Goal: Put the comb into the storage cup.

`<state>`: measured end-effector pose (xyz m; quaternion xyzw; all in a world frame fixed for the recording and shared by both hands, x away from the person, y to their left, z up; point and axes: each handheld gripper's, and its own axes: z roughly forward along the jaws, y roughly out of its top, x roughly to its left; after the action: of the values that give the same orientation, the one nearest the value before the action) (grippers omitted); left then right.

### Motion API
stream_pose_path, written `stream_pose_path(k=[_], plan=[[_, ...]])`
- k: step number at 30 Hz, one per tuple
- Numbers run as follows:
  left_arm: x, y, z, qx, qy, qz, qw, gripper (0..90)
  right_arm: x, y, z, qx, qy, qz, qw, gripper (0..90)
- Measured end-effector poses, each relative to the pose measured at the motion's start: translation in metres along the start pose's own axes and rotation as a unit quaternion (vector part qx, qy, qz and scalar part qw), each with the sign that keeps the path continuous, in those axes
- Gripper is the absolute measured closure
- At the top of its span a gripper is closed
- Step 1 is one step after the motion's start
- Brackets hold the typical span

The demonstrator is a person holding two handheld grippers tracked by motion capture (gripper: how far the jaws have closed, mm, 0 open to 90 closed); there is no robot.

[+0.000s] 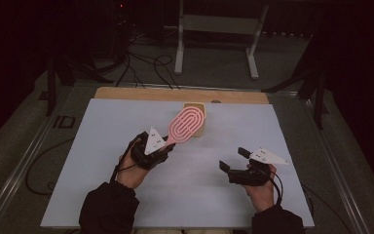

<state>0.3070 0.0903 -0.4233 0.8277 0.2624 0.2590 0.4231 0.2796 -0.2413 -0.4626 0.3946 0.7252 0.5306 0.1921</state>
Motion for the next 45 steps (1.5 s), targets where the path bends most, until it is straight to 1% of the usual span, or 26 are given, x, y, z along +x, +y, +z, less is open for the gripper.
stream_pose_path(k=[4, 8, 12, 18, 24, 30, 37, 45], plan=[[-0.003, 0.0, 0.001, -0.003, 0.001, 0.003, 1.0, 69.6, 0.005, 0.011, 0.005, -0.006, 0.012, -0.004, 0.9999, 7.5], [-0.004, 0.0, 0.001, -0.008, 0.002, 0.006, 0.9999, 69.6, 0.007, 0.02, 0.01, -0.008, 0.024, -0.002, 0.9997, 7.6], [-0.005, -0.001, 0.002, -0.013, 0.003, 0.004, 0.9999, 69.6, 0.008, 0.027, 0.013, -0.017, 0.041, 0.012, 0.9989, 7.6], [-0.007, -0.001, 0.002, -0.018, 0.004, 0.006, 0.9998, 69.6, 0.011, 0.037, 0.016, -0.02, 0.05, 0.009, 0.9985, 7.6], [-0.009, -0.002, 0.003, -0.018, 0.008, 0.01, 0.9998, 69.6, 0.015, 0.044, 0.022, -0.023, 0.055, 0.007, 0.9982, 7.6], [-0.011, -0.002, 0.004, -0.021, 0.006, 0.011, 0.9997, 69.6, 0.019, 0.05, 0.028, -0.024, 0.064, 0.005, 0.9977, 7.6], [-0.012, -0.002, 0.003, -0.025, 0.006, 0.014, 0.9996, 69.6, 0.022, 0.053, 0.034, -0.027, 0.072, 0.016, 0.9969, 7.6], [-0.013, -0.002, 0.003, -0.031, 0.006, 0.009, 0.9995, 69.5, 0.025, 0.057, 0.039, -0.034, 0.082, 0.023, 0.9958, 7.6]])
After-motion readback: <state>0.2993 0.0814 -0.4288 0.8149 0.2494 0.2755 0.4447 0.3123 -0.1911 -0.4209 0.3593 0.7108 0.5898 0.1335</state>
